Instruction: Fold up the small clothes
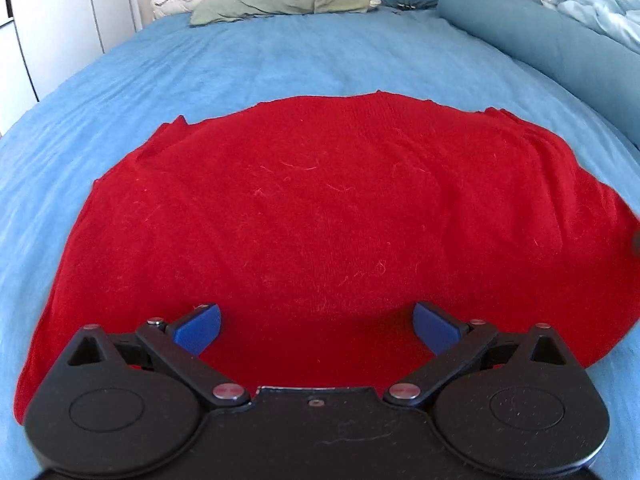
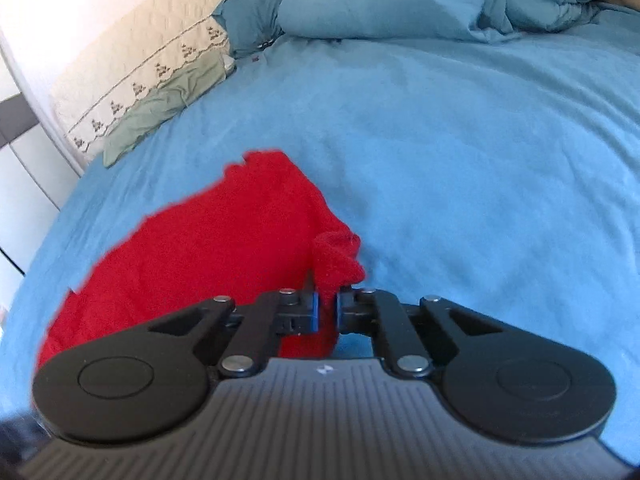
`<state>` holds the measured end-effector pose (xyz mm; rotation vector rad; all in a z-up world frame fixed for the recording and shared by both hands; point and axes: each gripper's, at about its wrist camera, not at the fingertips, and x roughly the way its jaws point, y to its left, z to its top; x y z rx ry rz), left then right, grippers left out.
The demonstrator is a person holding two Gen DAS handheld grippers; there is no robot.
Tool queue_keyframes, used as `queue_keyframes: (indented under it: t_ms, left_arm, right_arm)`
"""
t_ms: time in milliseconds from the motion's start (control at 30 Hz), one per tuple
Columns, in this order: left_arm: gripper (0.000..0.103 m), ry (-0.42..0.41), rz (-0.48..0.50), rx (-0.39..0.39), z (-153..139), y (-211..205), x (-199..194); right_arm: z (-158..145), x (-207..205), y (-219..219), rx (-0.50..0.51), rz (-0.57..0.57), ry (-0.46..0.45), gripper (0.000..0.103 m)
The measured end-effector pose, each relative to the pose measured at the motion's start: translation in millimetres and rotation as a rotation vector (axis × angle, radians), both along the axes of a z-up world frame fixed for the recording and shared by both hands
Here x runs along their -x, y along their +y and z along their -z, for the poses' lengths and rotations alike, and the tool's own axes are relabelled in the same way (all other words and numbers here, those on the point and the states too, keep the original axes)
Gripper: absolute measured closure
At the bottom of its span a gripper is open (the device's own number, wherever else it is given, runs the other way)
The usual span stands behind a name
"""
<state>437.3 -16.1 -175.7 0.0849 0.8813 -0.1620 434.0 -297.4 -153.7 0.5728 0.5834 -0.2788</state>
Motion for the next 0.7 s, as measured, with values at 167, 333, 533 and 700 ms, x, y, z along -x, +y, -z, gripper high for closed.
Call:
queue_keyframes:
  t_ms: [167,333,533,700]
  left_arm:
    - [0.001,-0.03,0.006,0.034,-19,32,8]
    - [0.001,-0.047,-0.019,0.027,-27,95,32]
    - [0.001,-0.017,-0.026,-0.003,-5,150,68]
    - [0.001,-0.047,0.015,-0.002,-3,157,86]
  right_arm:
    - [-77,-41,70,-0.012,-0.295,-0.12,0.08]
    - [-92,-72,193,-0.051,-0.835,-0.176,0.081]
    - [3,-101,295,0.04,-1.024,0.128,0.081]
    - [-9,-90,293,0.047,-1.06,0.066,0.026]
